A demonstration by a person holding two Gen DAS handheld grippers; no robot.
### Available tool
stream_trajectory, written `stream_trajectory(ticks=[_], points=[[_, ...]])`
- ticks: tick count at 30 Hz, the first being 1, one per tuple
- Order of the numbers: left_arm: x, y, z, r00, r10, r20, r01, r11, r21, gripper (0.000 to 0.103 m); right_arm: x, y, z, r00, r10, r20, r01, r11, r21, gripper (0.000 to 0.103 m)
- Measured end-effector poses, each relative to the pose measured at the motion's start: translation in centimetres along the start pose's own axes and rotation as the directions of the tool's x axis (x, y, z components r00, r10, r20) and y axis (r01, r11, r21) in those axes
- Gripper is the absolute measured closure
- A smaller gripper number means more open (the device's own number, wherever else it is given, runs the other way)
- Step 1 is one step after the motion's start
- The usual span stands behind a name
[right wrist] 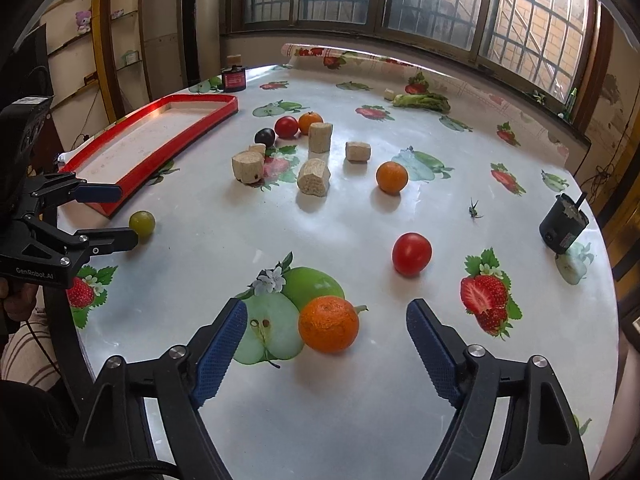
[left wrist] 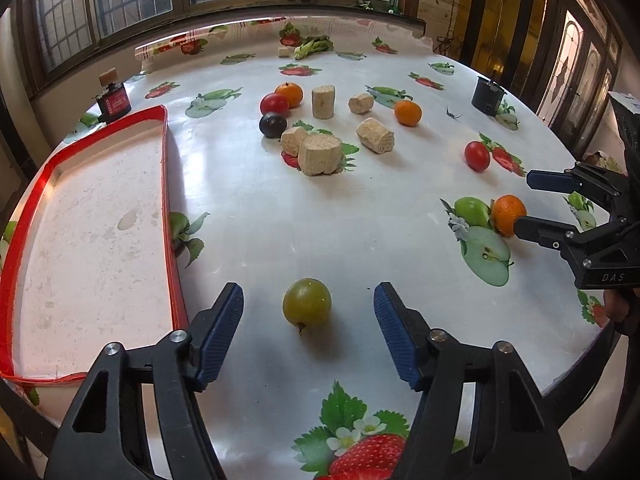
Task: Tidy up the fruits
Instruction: 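Grasp the green grape with the left tool while the right tool grasps the orange, then carry the grape in the left tool and the orange in the right tool over the red tray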
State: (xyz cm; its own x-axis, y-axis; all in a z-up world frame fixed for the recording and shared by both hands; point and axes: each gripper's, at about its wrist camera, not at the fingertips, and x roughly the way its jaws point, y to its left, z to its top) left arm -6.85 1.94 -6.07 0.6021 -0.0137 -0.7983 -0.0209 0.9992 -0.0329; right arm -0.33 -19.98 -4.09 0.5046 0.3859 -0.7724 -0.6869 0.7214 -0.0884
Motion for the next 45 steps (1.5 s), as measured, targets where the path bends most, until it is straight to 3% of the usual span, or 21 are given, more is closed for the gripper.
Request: stream_trajectory(ticks=[4,7,9,14,16,25,33,45], points=[[1.4,0.0,0.1,0.999,0.008,-0.035,-0.008,1.000,0.005,0.047,1.3,-0.9,-0.2,1.000,0.017,-0.026,-0.016,0.999,0.043,0.033],[1.4,-0.2,0.2,0.999,0.015,-0.028,-0.015,1.000,0.016,0.057,2.3,-1.4,-0.5,0.998,0.038,-0.057,-0.034,0.997,0.072,0.044],[1.3,0.0,0.2,1.000,0.008,-0.022,-0.008,1.000,0.010,0.081,2.8,-1.5,-0.6,0.996,0.053,-0.076,-0.046,0.995,0.091,0.051],[1.0,0.1,0.2,0.999,-0.029,-0.020,0.029,0.999,0.015,0.081,2.9,-1.1,-0.8,0.994,0.077,-0.075,-0.069,0.993,0.099,0.065],[0.7,0.1,-0.1,0.998,-0.060,-0.020,0.060,0.998,0.010,0.081,2.8,-0.8,-0.8,0.995,0.058,-0.080,-0.050,0.994,0.097,0.066],[-1.6,0.9,-0.7,0.997,-0.078,0.022,0.078,0.997,-0.018,0.081,0.7,-0.1,-0.6,0.997,0.063,-0.045,-0.058,0.992,0.109,0.066],[-4.7,2.6,-0.3,0.994,-0.059,0.090,0.064,0.997,-0.050,0.081,-0.9,2.7,1.5,0.994,0.109,0.002,-0.109,0.992,0.062,0.066],[-6.8,7.3,-0.3,0.991,0.012,0.131,0.007,0.990,-0.142,0.081,-0.6,6.9,5.4,0.982,0.184,0.039,-0.184,0.983,-0.007,0.066]])
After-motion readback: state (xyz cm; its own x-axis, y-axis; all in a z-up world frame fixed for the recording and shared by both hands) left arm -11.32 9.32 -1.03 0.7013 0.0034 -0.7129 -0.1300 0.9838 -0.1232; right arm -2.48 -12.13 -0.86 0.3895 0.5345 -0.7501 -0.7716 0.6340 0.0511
